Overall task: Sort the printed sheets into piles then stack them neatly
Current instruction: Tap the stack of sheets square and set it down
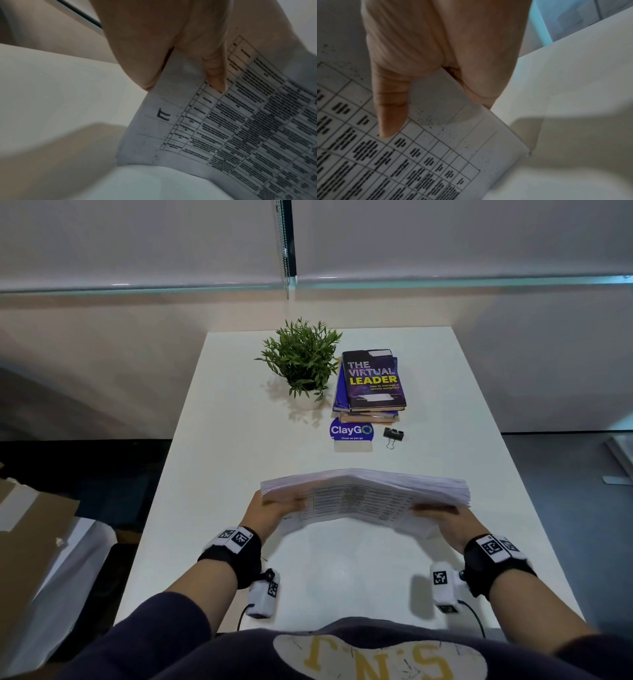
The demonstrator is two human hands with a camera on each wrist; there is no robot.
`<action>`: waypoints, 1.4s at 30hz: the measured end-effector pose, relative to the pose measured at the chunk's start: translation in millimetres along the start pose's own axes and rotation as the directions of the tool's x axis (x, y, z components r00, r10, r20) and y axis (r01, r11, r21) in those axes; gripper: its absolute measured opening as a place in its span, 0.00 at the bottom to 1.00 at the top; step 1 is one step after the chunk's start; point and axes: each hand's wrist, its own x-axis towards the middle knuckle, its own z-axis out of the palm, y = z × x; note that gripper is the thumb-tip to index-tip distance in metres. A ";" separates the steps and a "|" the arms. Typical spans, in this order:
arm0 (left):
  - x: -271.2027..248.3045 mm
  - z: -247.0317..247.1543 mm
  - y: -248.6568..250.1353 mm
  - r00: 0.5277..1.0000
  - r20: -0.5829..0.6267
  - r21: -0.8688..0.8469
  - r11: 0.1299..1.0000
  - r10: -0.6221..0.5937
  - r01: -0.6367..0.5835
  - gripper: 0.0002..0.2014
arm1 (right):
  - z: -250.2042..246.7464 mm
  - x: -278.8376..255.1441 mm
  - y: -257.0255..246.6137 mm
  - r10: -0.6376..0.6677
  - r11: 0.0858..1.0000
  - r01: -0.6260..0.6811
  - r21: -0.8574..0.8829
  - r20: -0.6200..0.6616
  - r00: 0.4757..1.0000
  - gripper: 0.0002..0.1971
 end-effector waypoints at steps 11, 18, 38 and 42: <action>-1.6 12.2 25.5 0.995 -0.050 0.094 0.993 0.081 -0.076 0.12 | -4.3 4.4 -86.8 -0.316 0.837 0.178 -0.517 -0.193 0.929 0.55; -10.3 25.7 44.4 0.987 -0.030 0.137 0.979 0.157 -0.151 0.12 | 98.7 -1.7 -147.4 -0.238 0.180 0.496 -0.850 0.451 0.860 0.39; -20.8 29.0 94.8 0.954 0.089 0.112 0.949 0.286 -0.295 0.14 | 36.2 2.5 -90.1 -0.101 0.967 0.075 0.243 0.096 0.990 0.48; -8.2 30.9 79.0 0.978 0.055 0.157 0.966 0.201 -0.208 0.15 | 47.4 7.0 -69.0 0.093 0.948 -0.142 0.284 0.179 0.979 0.31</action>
